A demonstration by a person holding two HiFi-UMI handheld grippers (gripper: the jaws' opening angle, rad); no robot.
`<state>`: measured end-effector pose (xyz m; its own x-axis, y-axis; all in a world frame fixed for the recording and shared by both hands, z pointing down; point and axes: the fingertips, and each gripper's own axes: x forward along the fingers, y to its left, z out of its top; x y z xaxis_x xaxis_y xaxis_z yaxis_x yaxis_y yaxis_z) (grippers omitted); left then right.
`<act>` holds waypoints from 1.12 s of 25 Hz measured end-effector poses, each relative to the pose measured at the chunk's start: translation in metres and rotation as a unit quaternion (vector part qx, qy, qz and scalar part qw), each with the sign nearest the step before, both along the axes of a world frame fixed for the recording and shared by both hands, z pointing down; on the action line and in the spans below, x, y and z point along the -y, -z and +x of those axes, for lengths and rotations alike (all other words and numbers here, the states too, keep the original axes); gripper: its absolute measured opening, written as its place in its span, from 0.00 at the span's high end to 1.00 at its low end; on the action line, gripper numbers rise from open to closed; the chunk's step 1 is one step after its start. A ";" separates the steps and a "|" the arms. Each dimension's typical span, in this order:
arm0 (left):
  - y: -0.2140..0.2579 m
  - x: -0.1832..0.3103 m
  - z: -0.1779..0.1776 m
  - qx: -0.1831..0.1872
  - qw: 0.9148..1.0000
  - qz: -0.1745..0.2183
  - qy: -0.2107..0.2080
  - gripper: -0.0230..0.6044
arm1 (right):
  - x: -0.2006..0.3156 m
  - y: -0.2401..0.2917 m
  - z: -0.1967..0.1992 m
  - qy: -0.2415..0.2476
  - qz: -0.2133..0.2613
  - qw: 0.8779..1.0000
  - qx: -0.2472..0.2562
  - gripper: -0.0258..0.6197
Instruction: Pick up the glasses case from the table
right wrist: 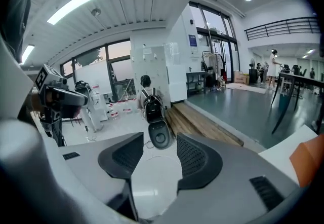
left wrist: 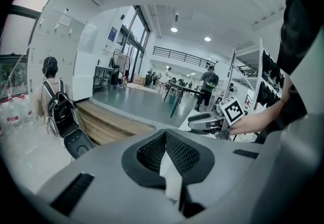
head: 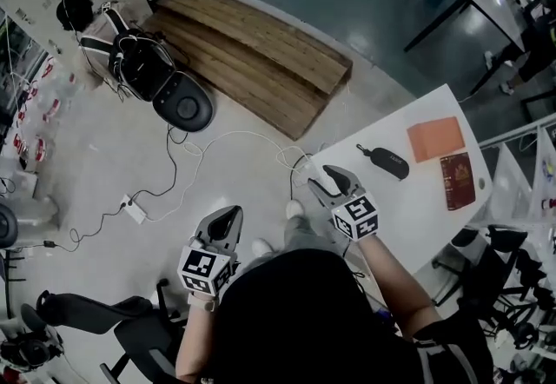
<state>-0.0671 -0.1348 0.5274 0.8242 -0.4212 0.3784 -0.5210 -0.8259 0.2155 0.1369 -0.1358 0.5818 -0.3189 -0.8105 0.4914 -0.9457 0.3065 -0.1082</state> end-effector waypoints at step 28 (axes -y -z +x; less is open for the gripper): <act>-0.041 0.056 0.170 0.052 0.994 -0.065 -0.066 0.93 | -0.035 -0.148 0.276 0.011 -0.191 0.958 -0.213 0.35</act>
